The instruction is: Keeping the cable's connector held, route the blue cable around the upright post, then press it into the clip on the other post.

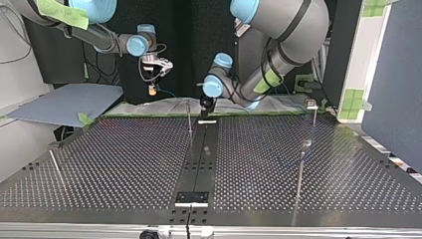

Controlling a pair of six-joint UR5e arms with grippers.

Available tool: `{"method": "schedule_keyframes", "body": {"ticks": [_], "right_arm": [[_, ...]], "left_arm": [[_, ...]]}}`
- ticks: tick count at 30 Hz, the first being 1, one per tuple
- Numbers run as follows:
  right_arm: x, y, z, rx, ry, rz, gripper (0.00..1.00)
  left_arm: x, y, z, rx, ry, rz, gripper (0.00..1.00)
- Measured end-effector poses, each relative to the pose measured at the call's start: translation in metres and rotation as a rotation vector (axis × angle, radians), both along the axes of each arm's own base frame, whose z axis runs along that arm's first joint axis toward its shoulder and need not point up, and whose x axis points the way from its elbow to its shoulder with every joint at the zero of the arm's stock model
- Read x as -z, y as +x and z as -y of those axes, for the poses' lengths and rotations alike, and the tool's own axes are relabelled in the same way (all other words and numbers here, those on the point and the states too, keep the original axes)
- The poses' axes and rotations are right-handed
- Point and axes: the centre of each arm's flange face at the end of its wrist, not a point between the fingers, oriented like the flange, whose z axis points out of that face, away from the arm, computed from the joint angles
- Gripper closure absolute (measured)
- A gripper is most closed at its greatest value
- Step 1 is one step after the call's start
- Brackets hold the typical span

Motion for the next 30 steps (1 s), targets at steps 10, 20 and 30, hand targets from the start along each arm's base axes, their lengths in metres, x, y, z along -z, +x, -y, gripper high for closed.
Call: {"method": "schedule_keyframes", "body": {"ticks": [10, 20, 30], "right_arm": [[-0.007, 0.006, 0.015, -0.006, -0.029, 0.002, 1.0], [-0.014, 0.01, 0.03, -0.013, -0.062, 0.004, 1.0], [-0.02, 0.004, 0.048, -0.007, -0.074, -0.019, 1.0]], "left_arm": [[-0.001, 0.013, -0.014, -0.029, -0.043, -0.014, 1.0], [-0.009, 0.033, -0.024, -0.051, -0.074, 0.0, 1.0], [-0.014, 0.045, -0.031, -0.068, -0.092, 0.008, 1.0]]}}
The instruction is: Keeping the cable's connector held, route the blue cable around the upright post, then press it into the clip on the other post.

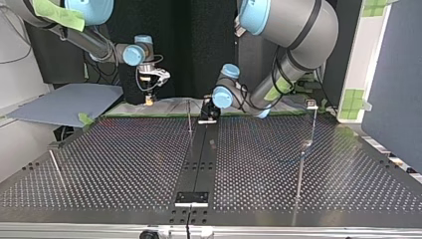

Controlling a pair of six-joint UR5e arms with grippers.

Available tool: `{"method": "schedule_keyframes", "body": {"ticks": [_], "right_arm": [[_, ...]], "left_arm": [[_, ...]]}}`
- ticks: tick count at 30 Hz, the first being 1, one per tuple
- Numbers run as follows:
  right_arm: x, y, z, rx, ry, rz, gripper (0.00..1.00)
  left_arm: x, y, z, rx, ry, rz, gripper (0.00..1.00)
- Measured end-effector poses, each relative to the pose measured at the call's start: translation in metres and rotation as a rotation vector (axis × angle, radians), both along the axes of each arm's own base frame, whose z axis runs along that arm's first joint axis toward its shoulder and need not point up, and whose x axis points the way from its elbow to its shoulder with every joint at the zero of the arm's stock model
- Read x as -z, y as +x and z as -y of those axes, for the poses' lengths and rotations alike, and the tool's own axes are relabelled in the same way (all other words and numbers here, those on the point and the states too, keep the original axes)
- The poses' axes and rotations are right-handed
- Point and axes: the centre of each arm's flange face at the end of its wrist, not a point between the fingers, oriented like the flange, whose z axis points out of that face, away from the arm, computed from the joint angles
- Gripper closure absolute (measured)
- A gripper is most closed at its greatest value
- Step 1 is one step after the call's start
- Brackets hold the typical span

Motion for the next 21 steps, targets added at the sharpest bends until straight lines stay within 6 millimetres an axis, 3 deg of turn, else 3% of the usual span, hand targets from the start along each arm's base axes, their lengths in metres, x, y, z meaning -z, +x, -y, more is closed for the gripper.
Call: {"method": "schedule_keyframes", "body": {"ticks": [21], "right_arm": [[0.0, -0.035, 0.024, 0.055, 0.038, 0.028, 1.0]], "left_arm": [[0.003, 0.004, -0.018, -0.028, 0.021, -0.048, 1.0]]}}
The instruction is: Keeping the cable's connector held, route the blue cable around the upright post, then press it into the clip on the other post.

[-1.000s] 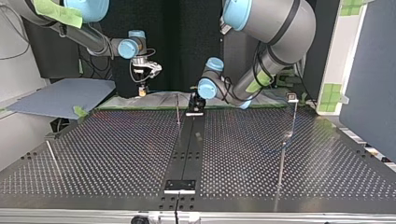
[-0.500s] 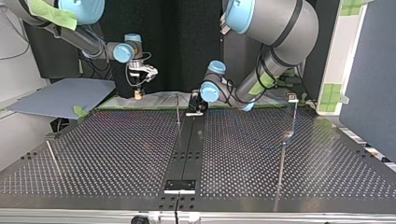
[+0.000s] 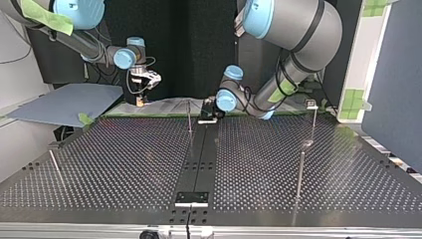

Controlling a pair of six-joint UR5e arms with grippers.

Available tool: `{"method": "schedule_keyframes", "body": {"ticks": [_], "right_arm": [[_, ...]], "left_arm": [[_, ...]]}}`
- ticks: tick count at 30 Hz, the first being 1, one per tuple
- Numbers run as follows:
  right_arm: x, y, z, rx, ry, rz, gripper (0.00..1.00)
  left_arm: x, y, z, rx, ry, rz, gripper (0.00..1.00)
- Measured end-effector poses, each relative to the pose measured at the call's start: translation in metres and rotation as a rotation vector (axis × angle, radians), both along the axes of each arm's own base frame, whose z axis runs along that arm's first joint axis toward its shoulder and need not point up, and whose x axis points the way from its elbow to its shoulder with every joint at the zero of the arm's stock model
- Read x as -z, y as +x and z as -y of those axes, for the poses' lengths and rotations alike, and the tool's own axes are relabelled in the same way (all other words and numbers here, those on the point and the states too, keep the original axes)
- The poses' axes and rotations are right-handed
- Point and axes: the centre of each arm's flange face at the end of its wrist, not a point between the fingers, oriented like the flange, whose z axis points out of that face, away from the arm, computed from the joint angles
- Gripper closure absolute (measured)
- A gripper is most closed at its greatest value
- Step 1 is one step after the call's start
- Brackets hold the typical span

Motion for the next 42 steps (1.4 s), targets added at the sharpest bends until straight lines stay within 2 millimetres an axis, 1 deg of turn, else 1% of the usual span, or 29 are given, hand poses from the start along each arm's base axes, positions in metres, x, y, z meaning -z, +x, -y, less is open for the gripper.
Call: {"method": "schedule_keyframes", "body": {"ticks": [13, 22, 27, 29, 35, 42], "right_arm": [[-0.005, -0.004, 0.015, 0.006, 0.007, -0.004, 1.0], [-0.014, -0.002, 0.029, 0.0, -0.007, 0.0, 1.0], [-0.017, 0.0, 0.035, -0.005, -0.012, 0.004, 1.0], [-0.018, -0.001, 0.036, -0.005, -0.012, 0.003, 1.0], [-0.017, 0.0, 0.035, -0.011, -0.003, -0.009, 1.0], [-0.012, 0.001, 0.026, -0.031, 0.034, -0.081, 1.0]], "left_arm": [[0.001, 0.002, -0.008, 0.015, 0.012, -0.018, 1.0], [0.0, 0.014, -0.022, -0.003, -0.014, -0.011, 1.0], [0.0, 0.017, -0.025, -0.004, -0.023, -0.01, 1.0], [0.0, 0.016, -0.024, 0.0, -0.027, -0.012, 1.0], [0.0, 0.01, -0.013, 0.043, -0.027, -0.017, 1.0], [0.003, -0.006, -0.004, 0.061, 0.056, -0.044, 1.0]]}}
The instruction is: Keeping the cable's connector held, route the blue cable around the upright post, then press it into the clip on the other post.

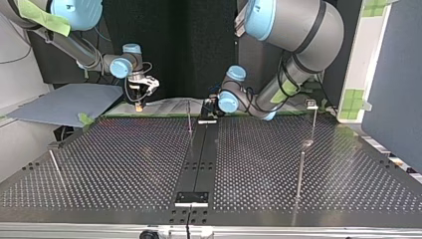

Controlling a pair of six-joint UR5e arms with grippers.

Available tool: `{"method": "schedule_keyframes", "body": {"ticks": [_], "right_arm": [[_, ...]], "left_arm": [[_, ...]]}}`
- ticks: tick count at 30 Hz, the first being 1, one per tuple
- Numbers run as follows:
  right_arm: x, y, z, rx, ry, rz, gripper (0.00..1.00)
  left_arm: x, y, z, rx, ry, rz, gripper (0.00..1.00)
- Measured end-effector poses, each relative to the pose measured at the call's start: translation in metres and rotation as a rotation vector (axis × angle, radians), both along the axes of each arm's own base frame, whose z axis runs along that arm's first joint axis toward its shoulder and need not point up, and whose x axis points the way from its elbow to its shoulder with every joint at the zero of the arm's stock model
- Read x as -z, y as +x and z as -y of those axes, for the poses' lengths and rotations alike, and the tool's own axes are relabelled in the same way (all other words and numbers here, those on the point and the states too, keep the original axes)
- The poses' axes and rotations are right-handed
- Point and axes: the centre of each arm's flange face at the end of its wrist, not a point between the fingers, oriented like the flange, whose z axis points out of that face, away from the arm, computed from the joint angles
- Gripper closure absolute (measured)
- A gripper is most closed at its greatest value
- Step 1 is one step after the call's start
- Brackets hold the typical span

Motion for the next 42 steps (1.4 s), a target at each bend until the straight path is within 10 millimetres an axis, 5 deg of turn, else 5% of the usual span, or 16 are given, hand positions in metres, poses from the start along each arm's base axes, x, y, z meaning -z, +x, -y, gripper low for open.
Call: {"method": "schedule_keyframes", "body": {"ticks": [21, 42], "right_arm": [[0.01, 0.031, -0.035, -0.172, 0.035, -0.118, 1.0], [0.015, 0.03, -0.061, -0.215, 0.062, -0.138, 1.0]], "left_arm": [[0.001, -0.063, 0.071, 0.114, 0.092, 0.002, 1.0], [0.005, -0.081, 0.061, 0.09, 0.231, -0.079, 1.0]]}}
